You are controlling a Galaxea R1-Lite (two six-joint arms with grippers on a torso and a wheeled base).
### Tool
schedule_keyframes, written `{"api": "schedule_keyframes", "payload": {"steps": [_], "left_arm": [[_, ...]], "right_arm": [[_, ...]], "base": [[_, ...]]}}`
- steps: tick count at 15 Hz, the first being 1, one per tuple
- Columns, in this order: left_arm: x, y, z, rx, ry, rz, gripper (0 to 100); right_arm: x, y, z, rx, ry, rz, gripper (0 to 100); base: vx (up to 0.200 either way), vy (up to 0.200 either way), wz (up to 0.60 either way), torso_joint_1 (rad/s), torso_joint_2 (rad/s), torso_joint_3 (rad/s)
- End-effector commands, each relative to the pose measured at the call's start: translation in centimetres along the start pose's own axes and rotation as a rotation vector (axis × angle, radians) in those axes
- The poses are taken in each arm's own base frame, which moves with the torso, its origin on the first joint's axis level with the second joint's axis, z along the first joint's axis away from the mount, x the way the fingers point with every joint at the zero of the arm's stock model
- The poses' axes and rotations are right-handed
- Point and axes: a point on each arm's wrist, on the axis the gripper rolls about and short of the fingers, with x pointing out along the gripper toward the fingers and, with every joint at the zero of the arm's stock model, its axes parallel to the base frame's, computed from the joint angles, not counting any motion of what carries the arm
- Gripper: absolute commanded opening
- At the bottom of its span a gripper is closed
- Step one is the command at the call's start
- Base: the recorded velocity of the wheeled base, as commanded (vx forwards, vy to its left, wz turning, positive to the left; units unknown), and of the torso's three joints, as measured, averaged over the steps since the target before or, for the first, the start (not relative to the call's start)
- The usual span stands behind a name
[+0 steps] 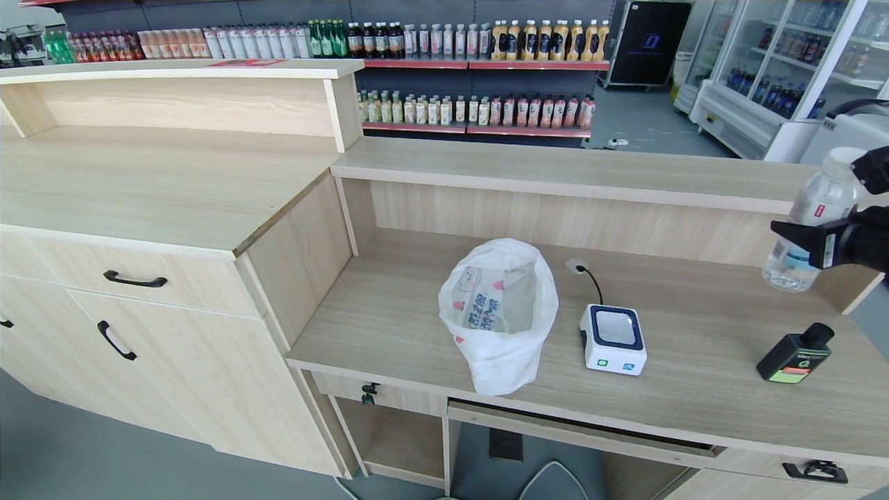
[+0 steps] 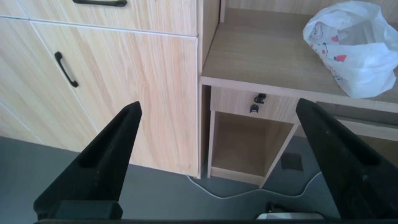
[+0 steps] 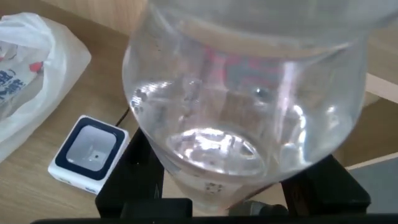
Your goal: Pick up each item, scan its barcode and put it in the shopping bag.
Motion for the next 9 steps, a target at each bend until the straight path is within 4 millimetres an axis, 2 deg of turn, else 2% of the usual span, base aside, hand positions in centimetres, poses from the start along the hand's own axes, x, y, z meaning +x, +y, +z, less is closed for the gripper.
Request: {"api": "schedule_keyframes", "payload": {"steps": [1,4,6,9], "left_arm": [[0.0,0.0,0.0,0.0,-0.001,0.0,100],[0.0,0.0,0.0,0.0,-0.001,0.0,100],[0.0,0.0,0.0,0.0,-0.001,0.0,100],[0.0,0.0,0.0,0.0,-0.001,0.0,100]], "right_arm": [[-0.3,0.6,0.5,-0.011,-0.01,-0.03,0],[-0.1,1.1,0.7,-0.026,0.003,-0.066,0],[0.8,2.5,1.1,-0.044,-0.031,-0.032,0],[3.9,6.5,2.0,-0.071,-0.136,-0.014,0]], "base": [[0.0,0.0,0.0,0.0,0.0,0.0],[0.0,0.0,0.0,0.0,0.0,0.0],[0.0,0.0,0.6,0.002,0.01,0.007],[0.0,0.0,0.6,-0.002,0.01,0.007]]}}
